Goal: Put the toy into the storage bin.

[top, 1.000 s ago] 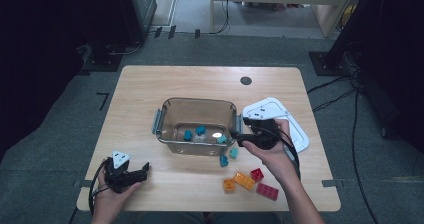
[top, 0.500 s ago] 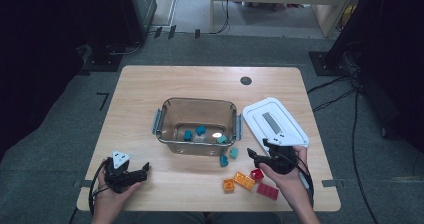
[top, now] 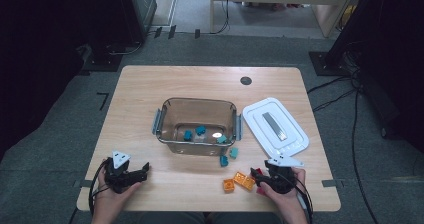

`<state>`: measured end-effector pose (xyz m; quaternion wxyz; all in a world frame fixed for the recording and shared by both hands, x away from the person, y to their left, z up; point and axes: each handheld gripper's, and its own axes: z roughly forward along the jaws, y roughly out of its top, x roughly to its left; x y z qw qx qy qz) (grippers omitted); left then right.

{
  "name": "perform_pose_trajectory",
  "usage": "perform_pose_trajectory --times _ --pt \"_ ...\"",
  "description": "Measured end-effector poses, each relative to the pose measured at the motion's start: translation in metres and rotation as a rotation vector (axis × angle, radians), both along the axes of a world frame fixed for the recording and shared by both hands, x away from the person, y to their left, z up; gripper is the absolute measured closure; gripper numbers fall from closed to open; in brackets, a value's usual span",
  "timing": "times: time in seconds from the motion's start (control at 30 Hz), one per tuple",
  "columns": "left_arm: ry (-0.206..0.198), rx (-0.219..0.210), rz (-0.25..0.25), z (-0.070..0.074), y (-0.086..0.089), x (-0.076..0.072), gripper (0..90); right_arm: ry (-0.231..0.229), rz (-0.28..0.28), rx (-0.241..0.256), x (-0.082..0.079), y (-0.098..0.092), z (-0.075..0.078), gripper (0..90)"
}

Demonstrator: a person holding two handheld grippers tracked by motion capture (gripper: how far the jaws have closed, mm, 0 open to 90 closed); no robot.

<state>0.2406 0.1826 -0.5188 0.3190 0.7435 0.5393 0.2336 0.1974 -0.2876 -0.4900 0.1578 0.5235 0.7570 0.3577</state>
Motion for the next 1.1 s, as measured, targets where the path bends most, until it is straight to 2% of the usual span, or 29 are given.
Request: perform_pose_trajectory --times 0.13,0.27,0.33,0.43,0.53,0.6,0.73,0.9,1.1 --pt "0.0 0.0 0.0 0.0 0.0 0.0 10.4 0.017 0.006 -0.029 -0.003 0.002 -0.004 44.0" --pt "0.0 0.0 0.0 0.0 0.0 0.0 10.4 0.05 0.023 -0.037 -0.002 0.001 -0.007 48.6" --pt "0.0 0.0 -0.001 0.0 0.0 0.0 10.3 0.044 0.027 -0.056 -0.001 0.001 -0.008 50.2" --pt "0.0 -0.001 -0.002 0.0 0.0 0.0 10.3 0.016 0.0 -0.083 0.001 -0.004 -0.009 51.5" --pt "0.0 -0.001 -0.002 0.0 0.0 0.0 10.3 0.023 0.002 -0.058 0.004 -0.01 -0.01 51.5" --pt "0.0 -0.002 -0.002 0.0 0.0 0.0 10.4 0.028 0.013 -0.061 0.004 -0.011 -0.012 52.2" --pt "0.0 -0.002 -0.003 0.0 0.0 0.0 10.3 0.027 0.027 -0.067 0.004 -0.011 -0.013 59.2" --pt "0.0 -0.002 -0.003 0.0 0.0 0.0 10.4 0.031 0.034 -0.005 0.006 -0.014 -0.008 59.5" --pt "0.0 -0.001 -0.003 0.0 0.0 0.0 10.4 0.016 0.032 0.025 0.009 -0.016 0.004 59.6"
